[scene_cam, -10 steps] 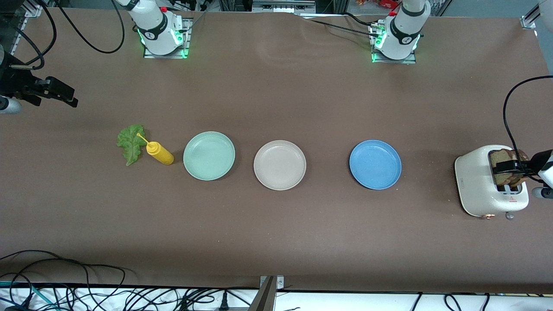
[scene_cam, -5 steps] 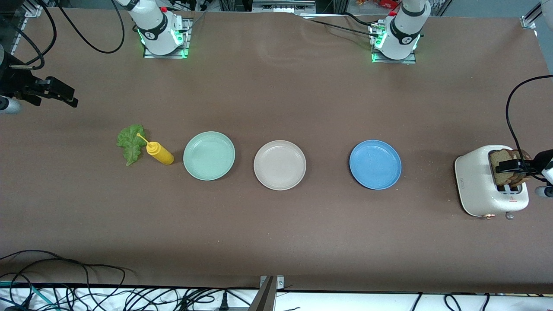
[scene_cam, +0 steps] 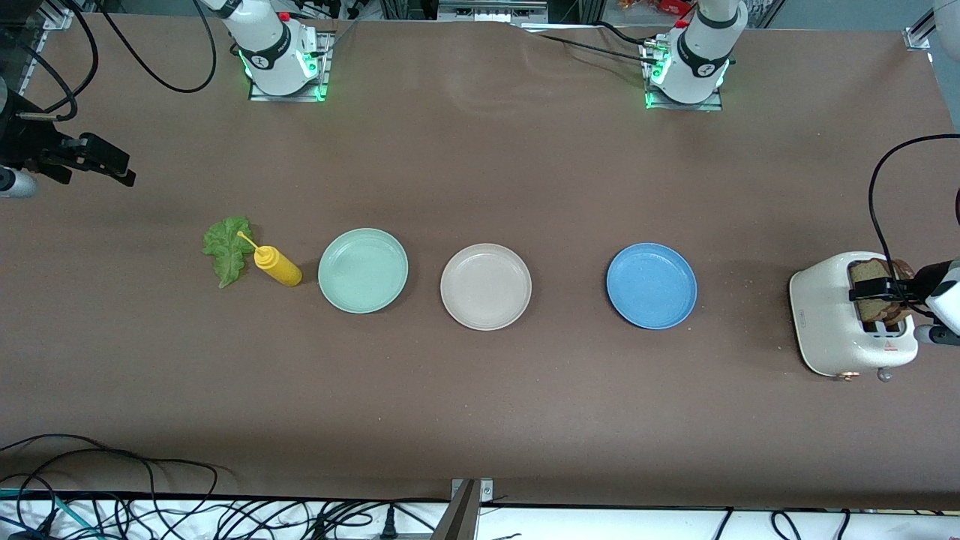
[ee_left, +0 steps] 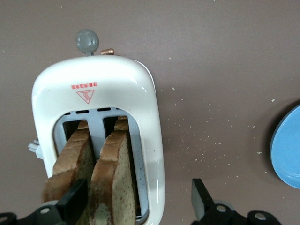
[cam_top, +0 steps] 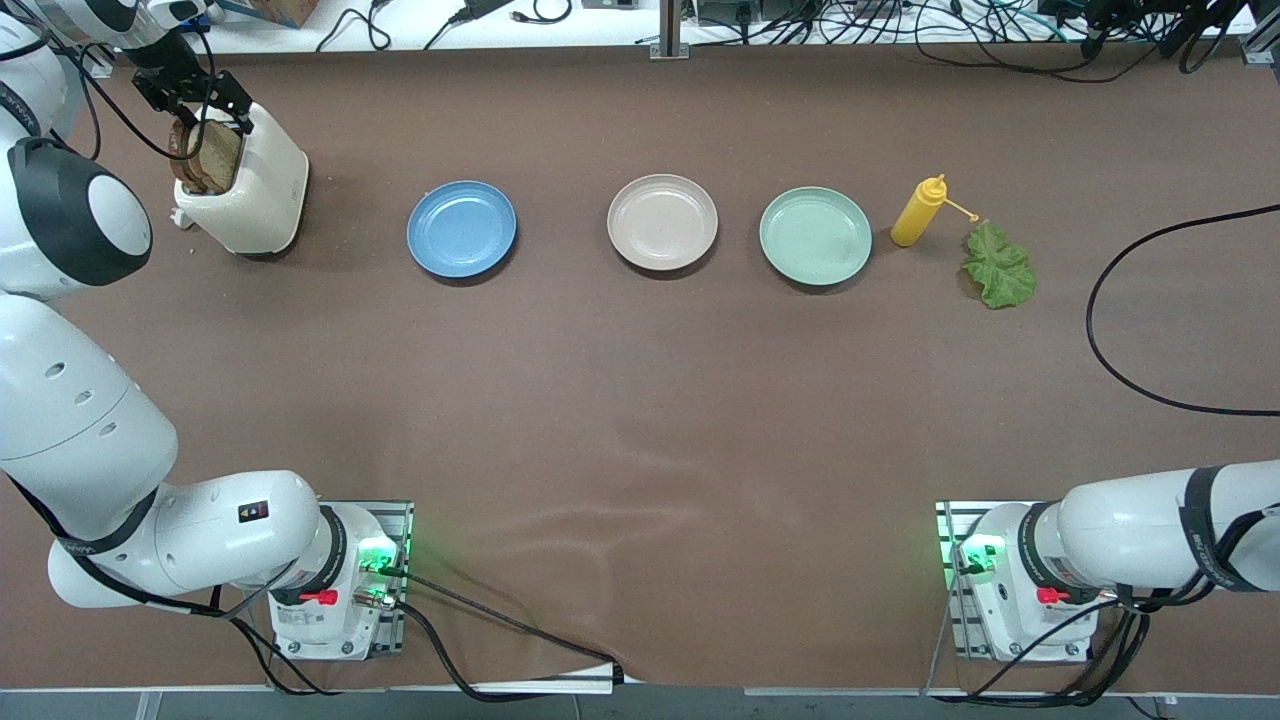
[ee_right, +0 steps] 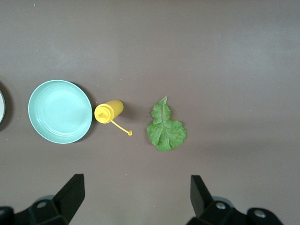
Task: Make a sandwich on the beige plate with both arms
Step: 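Close the left gripper on the bread slice and lift it out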
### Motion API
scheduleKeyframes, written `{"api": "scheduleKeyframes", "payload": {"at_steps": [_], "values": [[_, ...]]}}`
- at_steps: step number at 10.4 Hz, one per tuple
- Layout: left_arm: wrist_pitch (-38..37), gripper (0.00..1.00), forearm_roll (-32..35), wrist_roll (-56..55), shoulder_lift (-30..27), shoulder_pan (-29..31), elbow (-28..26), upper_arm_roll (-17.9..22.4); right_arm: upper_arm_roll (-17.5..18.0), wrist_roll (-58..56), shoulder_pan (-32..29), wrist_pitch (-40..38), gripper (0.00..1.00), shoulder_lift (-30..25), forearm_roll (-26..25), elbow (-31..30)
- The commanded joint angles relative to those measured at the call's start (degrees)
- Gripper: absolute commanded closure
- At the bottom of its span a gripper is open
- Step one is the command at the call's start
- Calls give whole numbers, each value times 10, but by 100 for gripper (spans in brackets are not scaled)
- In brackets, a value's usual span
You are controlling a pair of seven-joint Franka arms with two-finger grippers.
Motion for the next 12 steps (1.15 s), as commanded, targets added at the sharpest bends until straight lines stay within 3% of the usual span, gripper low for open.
{"api": "scheduleKeyframes", "payload": {"at_steps": [1, 4, 7, 11, 12], "values": [[-3, 21, -17, 15, -1, -1, -9, 3, 0, 3, 0, -6, 0, -2, 8, 4], [-11, 61, -9, 24, -5, 0, -13, 3, 0, 3, 0, -6, 0, -2, 8, 4], [-11, 84, -6, 68, -5, 2, -9, 6, 0, 3, 0, -6, 0, -2, 8, 4], [-12, 100, 42, 85, -6, -3, 8, 2, -1, 3, 0, -6, 0, -2, 8, 4], [-18, 100, 42, 91, -8, -5, 13, 2, -1, 3, 0, -6, 0, -2, 8, 4]]}}
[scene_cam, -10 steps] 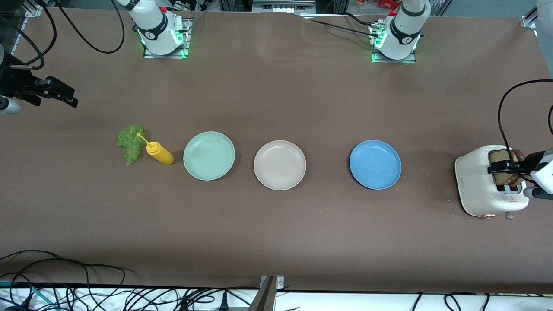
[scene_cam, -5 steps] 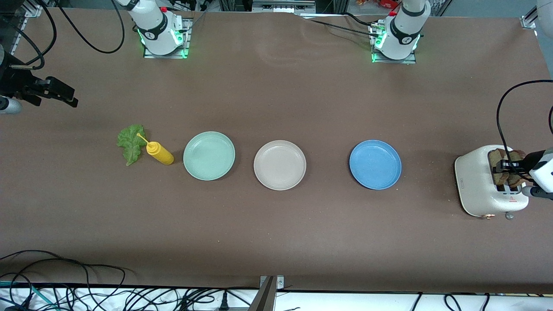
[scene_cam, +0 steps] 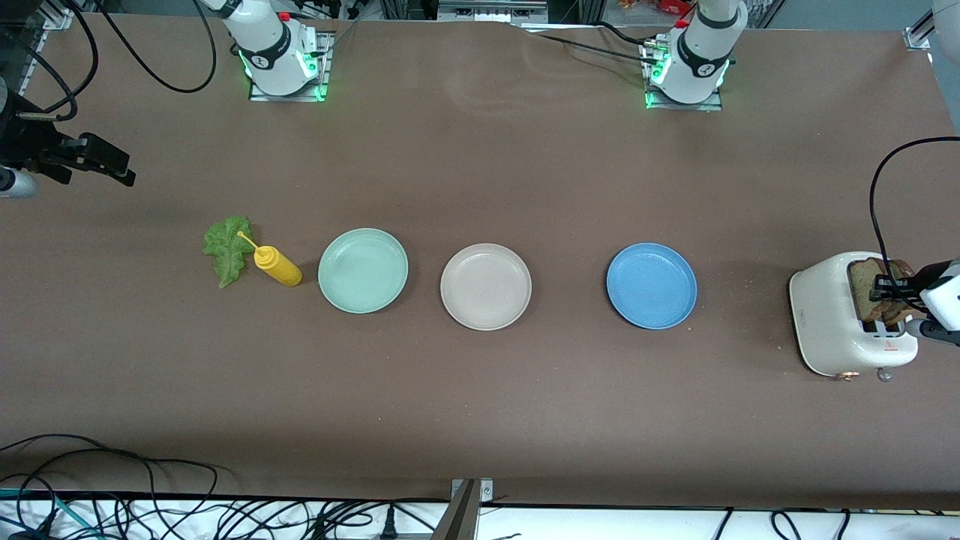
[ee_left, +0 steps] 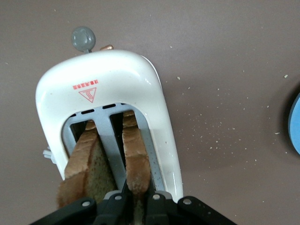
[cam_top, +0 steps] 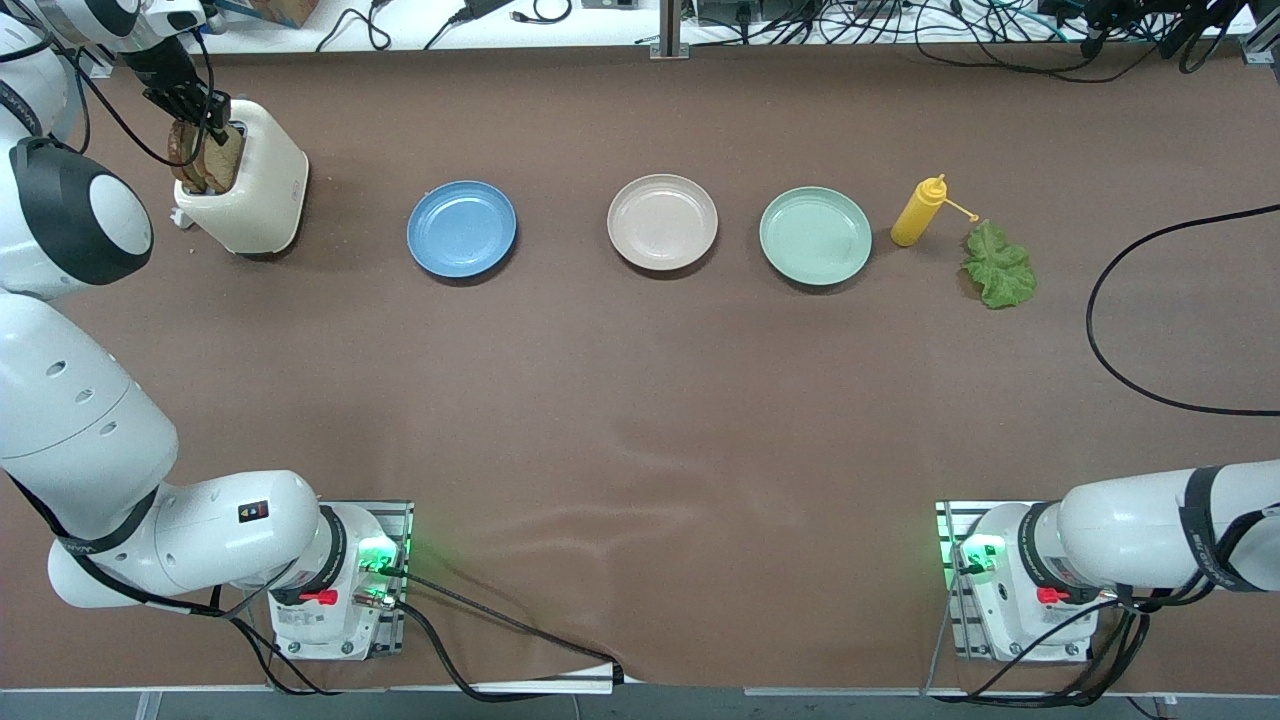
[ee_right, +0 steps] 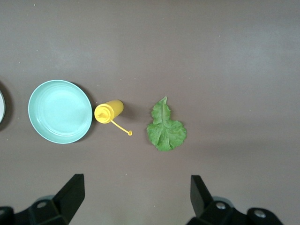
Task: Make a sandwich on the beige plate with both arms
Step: 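Close the left gripper on the bread slice and lift it out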
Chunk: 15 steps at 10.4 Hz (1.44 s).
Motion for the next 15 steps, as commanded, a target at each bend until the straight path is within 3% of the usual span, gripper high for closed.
{"api": "scheduleKeyframes", "payload": {"at_steps": [1, 6, 9, 15], "values": [[-37, 100, 13, 25, -12, -6, 32, -1, -1, 3, 0, -6, 0, -2, 8, 4], [-138, 100, 3, 41, -12, -17, 121, -4, -2, 3, -1, -6, 0, -2, 8, 4], [-179, 100, -2, 50, -13, -17, 156, -34, 0, 3, 0, -6, 0, -2, 8, 4], [-220, 100, -140, 39, -9, -45, 150, -71, -2, 4, -1, -6, 0, -2, 8, 4]]}}
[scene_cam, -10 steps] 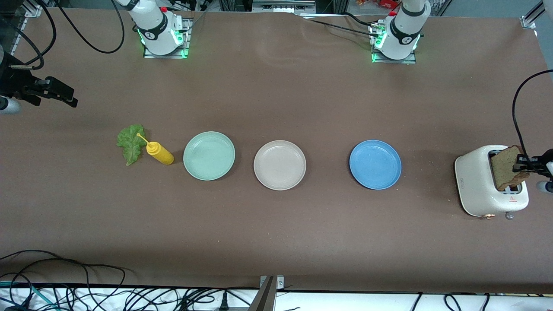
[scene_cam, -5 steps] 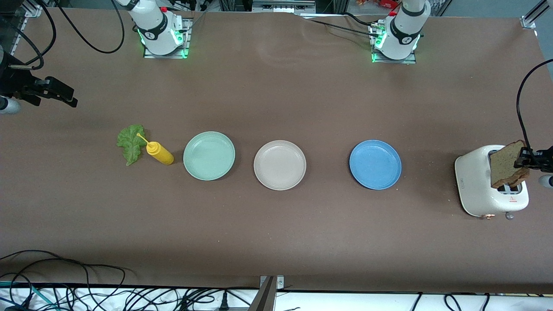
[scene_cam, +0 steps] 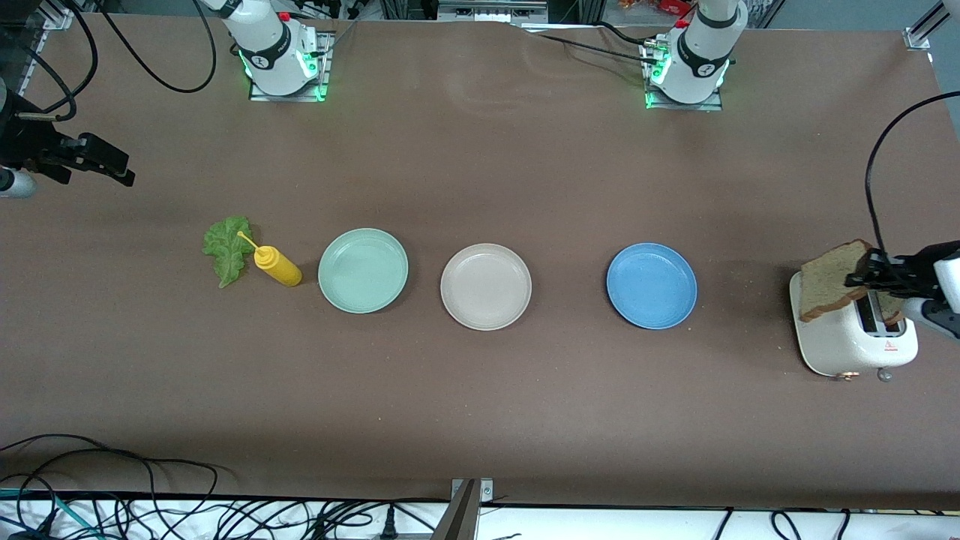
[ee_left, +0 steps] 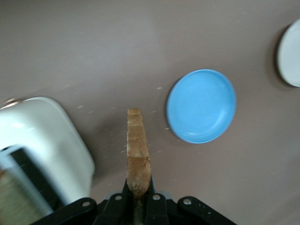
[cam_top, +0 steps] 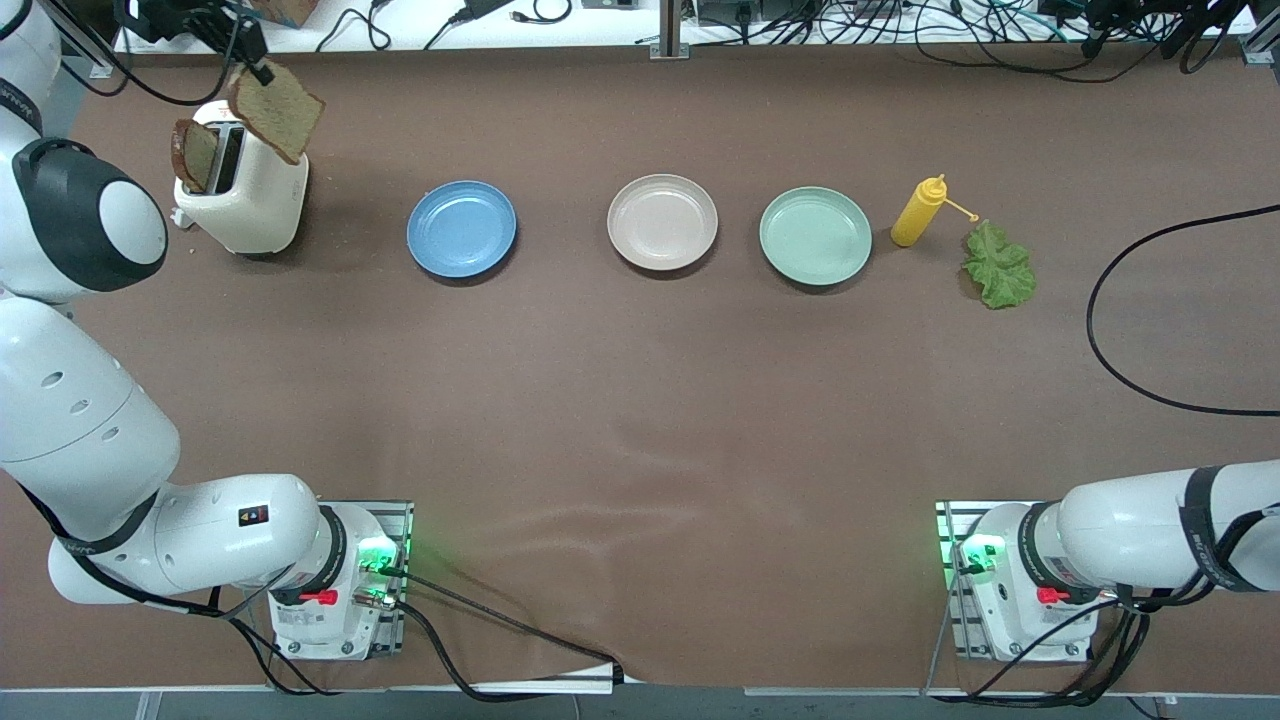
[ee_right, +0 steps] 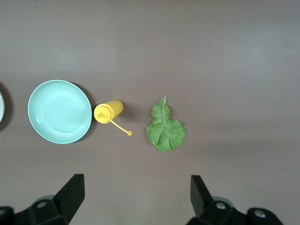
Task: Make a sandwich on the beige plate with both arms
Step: 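Carry the bread slice with the left gripper over to the beige plate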
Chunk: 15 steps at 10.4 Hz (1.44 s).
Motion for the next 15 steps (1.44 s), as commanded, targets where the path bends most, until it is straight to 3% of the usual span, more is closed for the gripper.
{"api": "scheduleKeyframes", "payload": {"at_steps": [1, 5, 10, 13, 15], "values": [[-12, 100, -53, -31, 4, -31, 0, -4, -1, 3, 0, -6, 0, -2, 9, 4], [-12, 100, -155, -61, 33, -83, -8, -4, -1, 3, 0, -6, 0, -2, 9, 4], [-12, 100, -236, -276, 87, -174, -16, -4, -1, 3, 0, -6, 0, -2, 8, 4], [-9, 100, -408, -321, 139, -178, -16, -4, -2, 3, 0, -6, 0, -2, 8, 4], [-4, 100, -470, -342, 163, -194, -16, -4, -3, 3, 0, -6, 0, -2, 8, 4]]}}
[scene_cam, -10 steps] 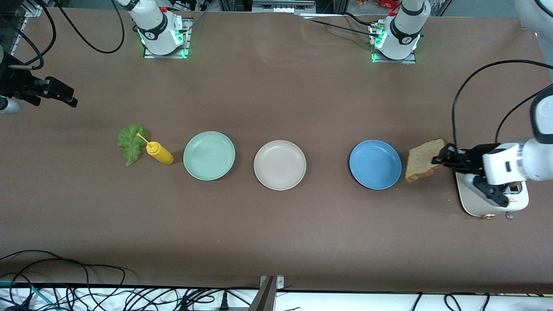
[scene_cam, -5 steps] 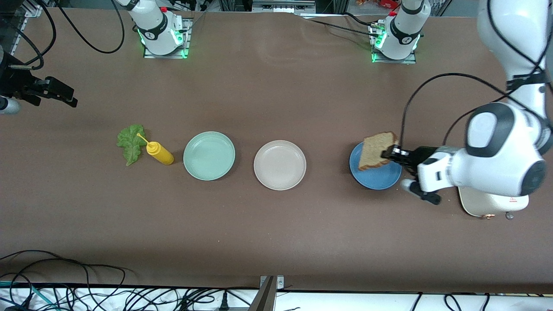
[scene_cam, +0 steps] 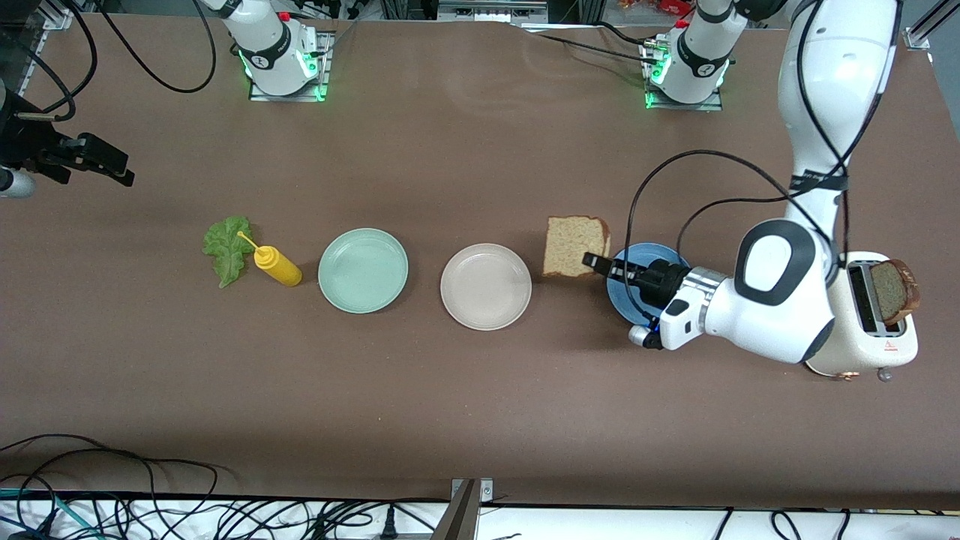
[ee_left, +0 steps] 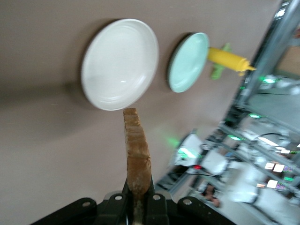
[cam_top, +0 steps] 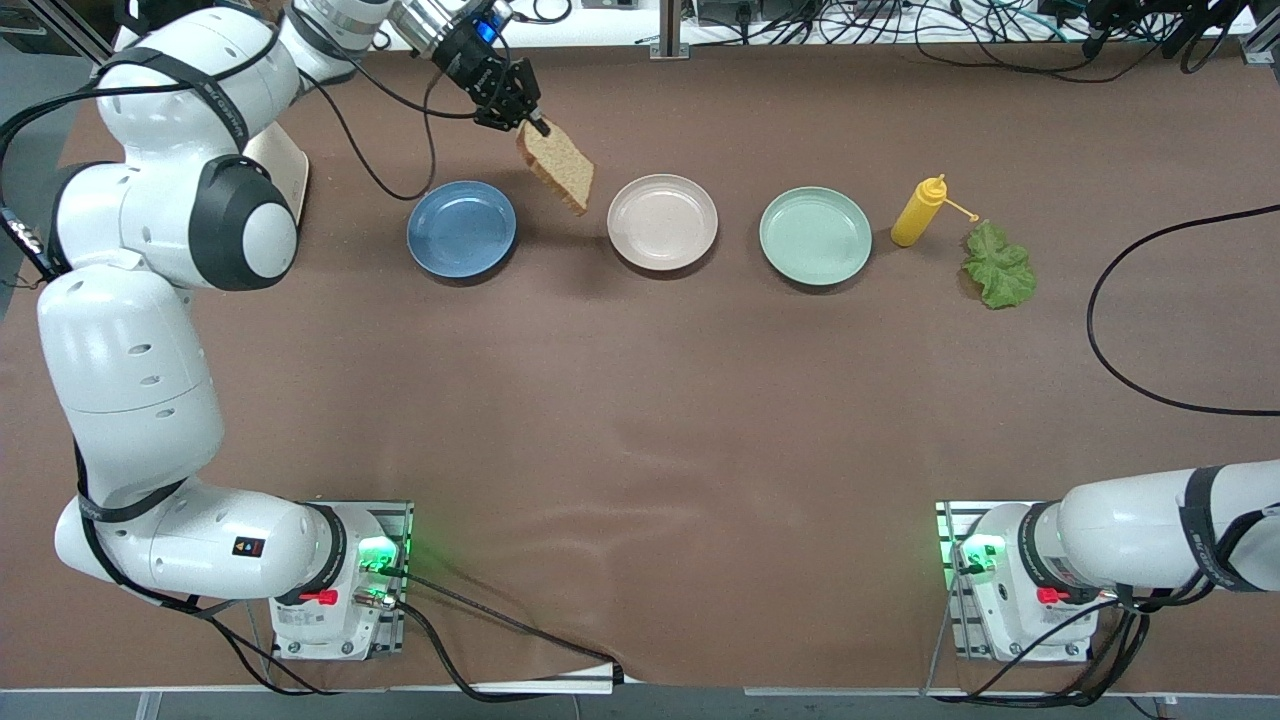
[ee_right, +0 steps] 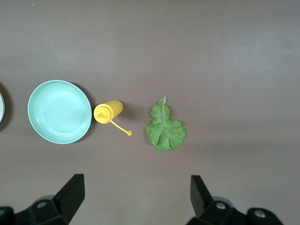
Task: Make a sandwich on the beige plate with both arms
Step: 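Carry the bread slice with the left gripper over to the beige plate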
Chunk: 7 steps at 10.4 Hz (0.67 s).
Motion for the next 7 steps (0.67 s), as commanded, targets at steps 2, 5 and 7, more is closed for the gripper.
{"api": "scheduleKeyframes", "payload": {"at_steps": [2, 5, 7], "values": [[71, 100, -43, -25, 29, -40, 9, 2, -3, 3, 0, -6, 0, -2, 8, 4], [161, 100, -79, -13, 56, -81, 10, 2, -2, 3, 0, -6, 0, -2, 8, 4], [213, 100, -103, 33, 69, -105, 9, 2, -2, 3, 0, -6, 0, -2, 0, 4]]}}
